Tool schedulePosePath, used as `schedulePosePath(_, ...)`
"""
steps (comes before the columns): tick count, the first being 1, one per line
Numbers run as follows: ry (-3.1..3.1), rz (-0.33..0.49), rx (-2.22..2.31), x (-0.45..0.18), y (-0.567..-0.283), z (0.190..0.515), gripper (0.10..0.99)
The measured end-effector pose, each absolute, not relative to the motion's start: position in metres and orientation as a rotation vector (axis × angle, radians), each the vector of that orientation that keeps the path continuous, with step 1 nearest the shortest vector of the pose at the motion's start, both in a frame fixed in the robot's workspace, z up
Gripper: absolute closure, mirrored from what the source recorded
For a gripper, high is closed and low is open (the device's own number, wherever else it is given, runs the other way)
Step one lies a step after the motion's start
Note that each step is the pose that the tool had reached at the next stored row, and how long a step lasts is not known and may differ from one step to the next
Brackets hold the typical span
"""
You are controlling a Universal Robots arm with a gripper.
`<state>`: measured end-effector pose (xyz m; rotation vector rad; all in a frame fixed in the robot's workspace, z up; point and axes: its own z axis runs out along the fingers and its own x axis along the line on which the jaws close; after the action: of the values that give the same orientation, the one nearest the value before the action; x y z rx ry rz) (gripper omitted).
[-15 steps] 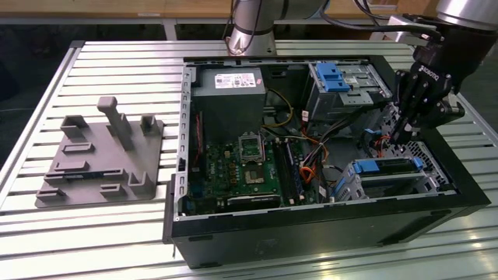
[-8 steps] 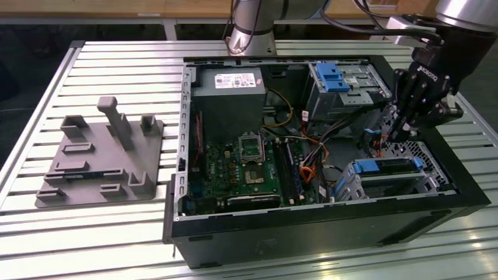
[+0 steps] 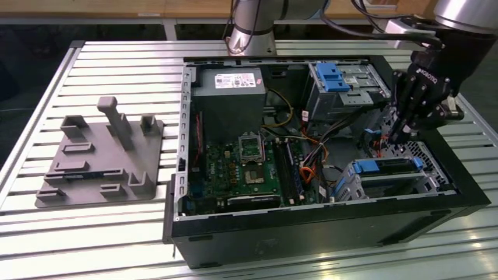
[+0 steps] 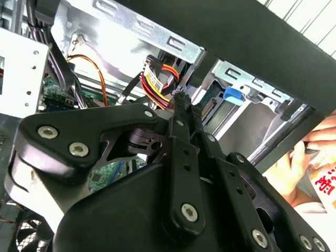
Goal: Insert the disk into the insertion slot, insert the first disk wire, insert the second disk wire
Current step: 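Insert the first disk wire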
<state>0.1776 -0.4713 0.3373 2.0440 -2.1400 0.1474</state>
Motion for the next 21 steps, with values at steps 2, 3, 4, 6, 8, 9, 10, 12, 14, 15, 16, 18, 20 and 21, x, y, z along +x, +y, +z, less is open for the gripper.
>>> schedulePosePath(2,-2.142,0.145,2.046,0.176,-0.474,0.338,0.918)
schedulePosePath(3,-2.142,0.144,2.049,0.176,-0.475,0.338,0.918)
schedulePosePath(4,-2.14,0.144,2.052,0.175,-0.475,0.338,0.918)
schedulePosePath(6,-2.133,0.146,2.064,0.175,-0.476,0.338,0.918)
schedulePosePath(8,-2.123,0.15,2.082,0.175,-0.476,0.339,0.918)
schedulePosePath(9,-2.12,0.154,2.09,0.175,-0.476,0.339,0.918)
schedulePosePath(10,-2.12,0.156,2.098,0.175,-0.477,0.339,0.918)
schedulePosePath(12,-2.123,0.16,2.108,0.175,-0.478,0.339,0.918)
schedulePosePath(14,-2.129,0.155,2.114,0.175,-0.481,0.339,0.918)
schedulePosePath(15,-2.131,0.15,2.117,0.175,-0.483,0.339,0.918)
schedulePosePath(16,-2.135,0.144,2.121,0.175,-0.484,0.339,0.918)
schedulePosePath(18,-2.141,0.131,2.127,0.174,-0.488,0.339,0.918)
schedulePosePath(20,-2.146,0.12,2.133,0.174,-0.492,0.339,0.918)
schedulePosePath(21,-2.149,0.116,2.135,0.174,-0.495,0.339,0.918)
